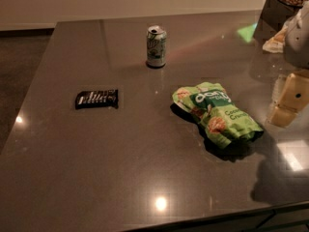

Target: Move green rice chip bag near rxbar chocolate

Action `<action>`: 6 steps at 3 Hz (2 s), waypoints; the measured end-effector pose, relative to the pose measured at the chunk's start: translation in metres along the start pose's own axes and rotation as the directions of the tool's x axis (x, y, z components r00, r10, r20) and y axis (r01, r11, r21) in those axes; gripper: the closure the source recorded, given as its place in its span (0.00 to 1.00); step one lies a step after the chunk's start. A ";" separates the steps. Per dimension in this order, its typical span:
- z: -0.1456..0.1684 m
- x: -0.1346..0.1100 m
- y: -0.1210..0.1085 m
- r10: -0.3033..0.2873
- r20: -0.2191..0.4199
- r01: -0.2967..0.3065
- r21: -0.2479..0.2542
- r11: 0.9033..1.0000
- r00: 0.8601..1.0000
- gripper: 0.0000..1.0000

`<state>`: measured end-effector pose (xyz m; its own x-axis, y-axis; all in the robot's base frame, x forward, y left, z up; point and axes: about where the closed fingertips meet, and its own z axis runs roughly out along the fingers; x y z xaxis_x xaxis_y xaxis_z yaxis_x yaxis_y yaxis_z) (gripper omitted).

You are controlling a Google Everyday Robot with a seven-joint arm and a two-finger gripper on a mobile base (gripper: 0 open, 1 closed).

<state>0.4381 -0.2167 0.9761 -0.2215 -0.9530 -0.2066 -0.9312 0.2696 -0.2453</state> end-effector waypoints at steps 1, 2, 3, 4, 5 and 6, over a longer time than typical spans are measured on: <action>-0.001 -0.001 -0.001 -0.001 0.002 0.001 0.000 1.000 1.000 0.00; 0.009 -0.006 -0.001 0.019 -0.009 -0.019 -0.029 0.999 1.000 0.00; 0.039 -0.018 0.001 0.077 -0.048 -0.082 -0.094 0.992 0.996 0.00; 0.076 -0.026 0.011 0.151 -0.094 -0.164 -0.158 0.974 0.984 0.00; 0.096 -0.032 0.020 0.191 -0.103 -0.208 -0.191 0.959 0.976 0.00; 0.106 -0.037 0.027 0.208 -0.107 -0.227 -0.209 0.951 0.972 0.00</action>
Offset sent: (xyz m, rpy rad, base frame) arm 0.0151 0.0253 -0.0374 0.0107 0.1663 -0.0654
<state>0.4520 -0.1595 0.8766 -0.4401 -0.8852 -0.1507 -0.8962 0.4436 0.0116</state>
